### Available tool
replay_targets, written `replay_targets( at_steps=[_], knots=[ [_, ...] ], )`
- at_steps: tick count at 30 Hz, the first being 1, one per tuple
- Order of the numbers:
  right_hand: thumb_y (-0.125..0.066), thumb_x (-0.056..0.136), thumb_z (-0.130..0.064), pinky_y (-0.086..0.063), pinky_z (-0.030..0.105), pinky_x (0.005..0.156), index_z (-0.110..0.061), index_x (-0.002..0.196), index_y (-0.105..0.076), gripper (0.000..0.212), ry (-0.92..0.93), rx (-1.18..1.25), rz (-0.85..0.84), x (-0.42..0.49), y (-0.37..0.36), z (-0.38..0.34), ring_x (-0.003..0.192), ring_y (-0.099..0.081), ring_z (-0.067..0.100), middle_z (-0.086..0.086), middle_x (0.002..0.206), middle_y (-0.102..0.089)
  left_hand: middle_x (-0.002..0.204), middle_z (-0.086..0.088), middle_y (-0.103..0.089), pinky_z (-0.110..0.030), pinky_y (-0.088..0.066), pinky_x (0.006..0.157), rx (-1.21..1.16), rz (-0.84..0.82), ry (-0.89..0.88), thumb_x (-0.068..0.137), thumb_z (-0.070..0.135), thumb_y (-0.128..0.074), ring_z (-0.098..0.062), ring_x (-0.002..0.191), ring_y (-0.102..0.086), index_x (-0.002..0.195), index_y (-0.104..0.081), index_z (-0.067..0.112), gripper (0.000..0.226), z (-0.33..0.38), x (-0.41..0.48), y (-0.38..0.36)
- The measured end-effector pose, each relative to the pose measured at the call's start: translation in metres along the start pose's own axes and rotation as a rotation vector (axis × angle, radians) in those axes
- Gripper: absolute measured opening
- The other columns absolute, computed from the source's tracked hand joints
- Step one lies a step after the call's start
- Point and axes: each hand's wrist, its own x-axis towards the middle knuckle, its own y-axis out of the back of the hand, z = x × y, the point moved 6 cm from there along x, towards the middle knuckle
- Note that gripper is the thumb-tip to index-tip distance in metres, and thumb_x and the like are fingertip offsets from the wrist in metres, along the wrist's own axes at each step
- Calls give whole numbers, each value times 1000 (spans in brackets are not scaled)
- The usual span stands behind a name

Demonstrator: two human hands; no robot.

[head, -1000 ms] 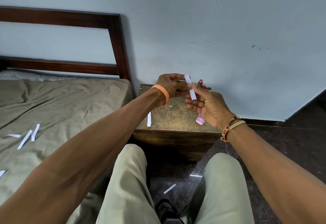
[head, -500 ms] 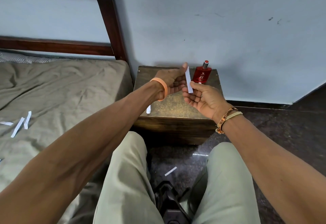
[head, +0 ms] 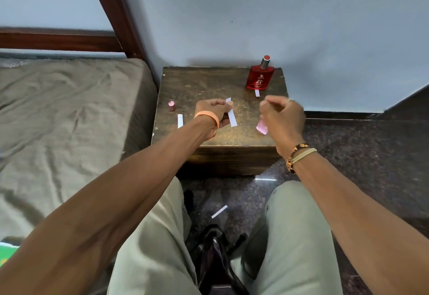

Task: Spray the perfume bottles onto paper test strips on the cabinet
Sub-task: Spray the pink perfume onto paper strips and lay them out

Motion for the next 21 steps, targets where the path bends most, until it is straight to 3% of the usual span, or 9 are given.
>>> replay_targets(
  at_steps=[3, 5, 8, 11, 13, 17, 21],
  knots=[
    [-68, 83, -19, -56, 27, 85, -21, 118, -65, 35, 53, -15, 103, 17, 23, 3, 85, -63, 1, -11, 97, -65, 83, -11, -69, -29, -59, 62, -8, -14, 5, 86, 6, -69, -18, 73, -68, 80, -60, 12, 12, -10, 10, -13],
    [-72, 77, -18, -55, 29, 86, -20, 126, -59, 51, 27, -42, 110, 24, 30, 18, 90, -61, 3, -8, 106, -63, 89, -13, -70, -31, -59, 65, -11, -41, 26, 86, 5, -67, -19, 77, -69, 82, -59, 11, 12, -18, 16, -25],
    [-81, 70, -23, -53, 32, 94, -18, 139, -47, 77, -33, -132, 27, 31, 23, 50, 114, -57, 14, 1, 131, -55, 90, -14, -69, -34, -60, 68, 0, -73, 51, 87, 1, -65, -18, 75, -69, 80, -57, 11, 15, -31, 25, -46],
    [-89, 64, -27, -51, 33, 98, -20, 142, -43, 91, -71, -226, -76, 38, 4, 82, 118, -55, 15, -2, 135, -54, 91, -17, -69, -48, -57, 83, 25, -58, 76, 85, 1, -68, -27, 84, -68, 74, -57, 12, 18, -44, 34, -63],
    [-89, 66, -24, -51, 29, 95, -23, 139, -48, 84, -81, -226, -177, 41, -13, 97, 108, -59, 10, -10, 121, -60, 88, -17, -69, -52, -56, 85, 51, -41, 98, 84, 4, -70, -29, 82, -65, 73, -59, 12, 17, -53, 39, -70],
    [-78, 80, -21, -56, 36, 79, -28, 102, -66, 26, -32, -328, -148, 53, -33, 109, 87, -68, 15, -8, 91, -71, 86, -16, -69, -52, -57, 83, 68, -35, 118, 84, 9, -71, -33, 83, -67, 72, -61, 12, 15, -65, 49, -73],
    [-77, 83, -25, -56, 39, 76, -21, 89, -67, 13, -51, -272, -137, 60, -38, 112, 82, -67, 15, -5, 85, -71, 76, -9, -65, -48, -58, 81, 46, -69, 133, 87, 7, -67, -23, 70, -63, 78, -60, 10, 12, -61, 48, -70]
  ],
)
